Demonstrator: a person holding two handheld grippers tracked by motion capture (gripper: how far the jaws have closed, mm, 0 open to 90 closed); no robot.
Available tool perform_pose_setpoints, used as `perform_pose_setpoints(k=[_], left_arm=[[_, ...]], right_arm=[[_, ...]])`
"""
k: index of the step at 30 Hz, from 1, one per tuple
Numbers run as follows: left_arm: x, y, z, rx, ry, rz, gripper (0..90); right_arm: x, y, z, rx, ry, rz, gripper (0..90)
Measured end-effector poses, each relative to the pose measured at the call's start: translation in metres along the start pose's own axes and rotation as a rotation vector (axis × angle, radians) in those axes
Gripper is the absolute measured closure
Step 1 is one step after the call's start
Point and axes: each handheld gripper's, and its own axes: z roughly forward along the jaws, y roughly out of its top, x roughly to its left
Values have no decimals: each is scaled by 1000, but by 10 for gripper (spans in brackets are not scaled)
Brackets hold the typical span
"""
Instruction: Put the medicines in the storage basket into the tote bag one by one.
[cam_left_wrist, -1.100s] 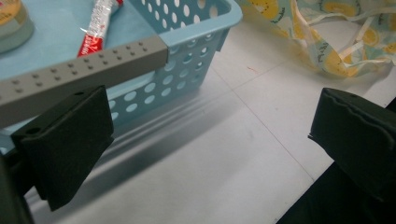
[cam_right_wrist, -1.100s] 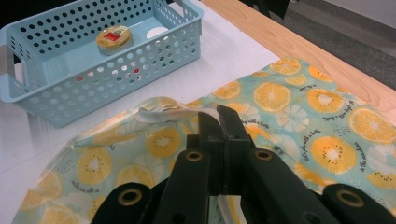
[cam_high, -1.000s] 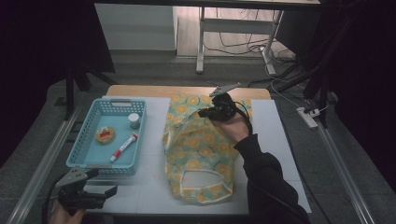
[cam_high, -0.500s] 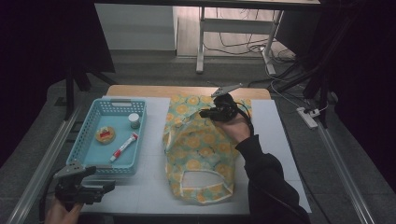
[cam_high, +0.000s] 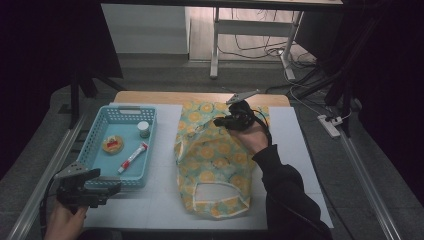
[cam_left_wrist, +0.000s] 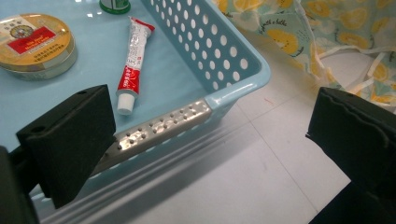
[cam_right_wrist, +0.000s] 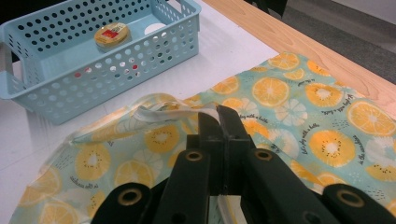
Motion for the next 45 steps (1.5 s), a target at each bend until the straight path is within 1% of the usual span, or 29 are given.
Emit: perform_pose_setpoints(k=[1,3,6,8,10,14,15,20,24,29,32,36,37,40,43,45], left_arm=[[2,1,0,3,-7,-7,4],[5,3,2,3,-7,-16,4],[7,7,3,15,9,-9,3],[9,11,4,17,11,-5,2],[10,15,4,11,15,-3,2],[13,24,6,29,13,-5,9],[15,27,8,34,15,-10,11],[20,36,16,58,32,-4,20],[24,42,20,55,33,2,23],[33,47,25,41,16,7,6],[37,50,30,39,24,8,0],[41,55,34,34,19,2,0],[42,57,35,37,18,1,0],[45,62,39,53,33,0,0],[50,66,42,58,37,-2,0],[53,68,45,51,38,-8,0]], right_arm=[[0,0,0,1,0,0,900],[0,0,1,1,0,-1,900],[0,0,1,1,1,-3,900],[0,0,1,1,0,-2,900],[0,0,1,2,-1,0,900],[0,0,1,2,-1,0,900],[0,0,1,1,1,0,900],[0,0,1,0,3,1,900],[0,0,1,4,4,4,900],[0,0,2,8,5,8,900],[-1,-1,2,8,3,11,900],[-1,-1,2,8,2,11,900],[-1,-1,2,8,3,11,900],[-1,-1,3,10,2,11,900],[-1,-1,3,10,3,11,900],[-1,-1,3,10,4,11,900]])
